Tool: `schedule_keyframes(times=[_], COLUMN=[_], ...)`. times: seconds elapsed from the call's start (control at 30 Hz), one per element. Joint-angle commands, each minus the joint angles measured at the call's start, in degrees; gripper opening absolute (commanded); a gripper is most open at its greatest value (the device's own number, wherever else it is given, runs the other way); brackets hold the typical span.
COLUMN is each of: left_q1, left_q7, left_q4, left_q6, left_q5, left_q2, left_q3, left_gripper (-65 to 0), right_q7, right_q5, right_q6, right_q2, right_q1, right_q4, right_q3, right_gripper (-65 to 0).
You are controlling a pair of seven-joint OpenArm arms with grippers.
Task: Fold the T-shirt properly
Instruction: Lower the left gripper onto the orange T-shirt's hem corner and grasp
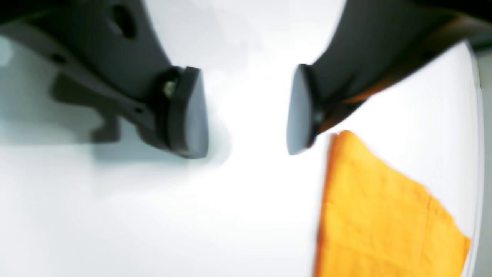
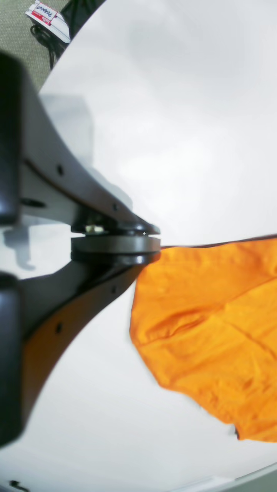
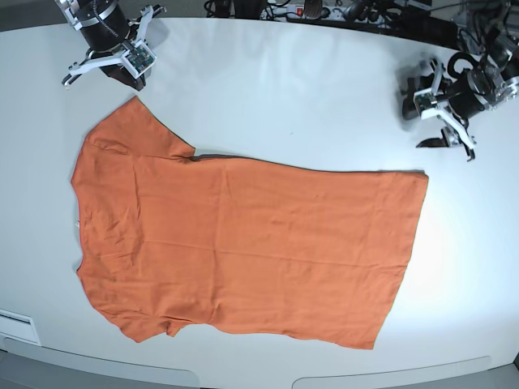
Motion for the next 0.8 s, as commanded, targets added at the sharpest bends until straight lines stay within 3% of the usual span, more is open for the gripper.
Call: schedule_keyframes(times=[0.0, 0.13, 0.3, 0.43, 0.7, 0.77], left_q1=[-2.25, -13.64, -28.72, -37.44, -44.44, -44.50], left_q7=[-1.22, -1.18, -1.14, -1.14, -1.16, -1.14], left_q4=[-1.03, -6.43, -13.29, -16.65, -17.55, -17.55], left_q6=[0.09, 0.39, 4.00, 4.20, 1.79, 1.81], left_q5=[-0.63, -0.33, 2.93, 4.44, 4.39, 4.37], left_q2=[-1.95, -4.28, -4.33, -4.22, -4.22, -4.20], left_q3=[1.01, 11.47, 28.72, 38.80, 46.77, 46.77], left_gripper=[-28.3, -28.3, -28.3, -28.3, -28.4, -33.4], right_q7=[0.98, 1.09, 1.09, 1.09, 1.16, 1.14], right_q5=[0.92, 1.86, 1.84, 1.84, 1.86, 1.86], right_q6=[-0.13, 0.52, 0.52, 0.52, 0.52, 0.50], right_q2=[0.17, 0.17, 0.17, 0.17, 0.17, 0.17], right_q1=[-0.17, 0.61, 0.59, 0.57, 0.48, 0.46], right_q4=[0.96, 0.72, 0.72, 0.72, 0.72, 0.72], right_q3=[0.22, 0.22, 0.22, 0.22, 0.22, 0.22], right_gripper=[-65.0, -65.0, -65.0, -65.0, -65.0, -65.0])
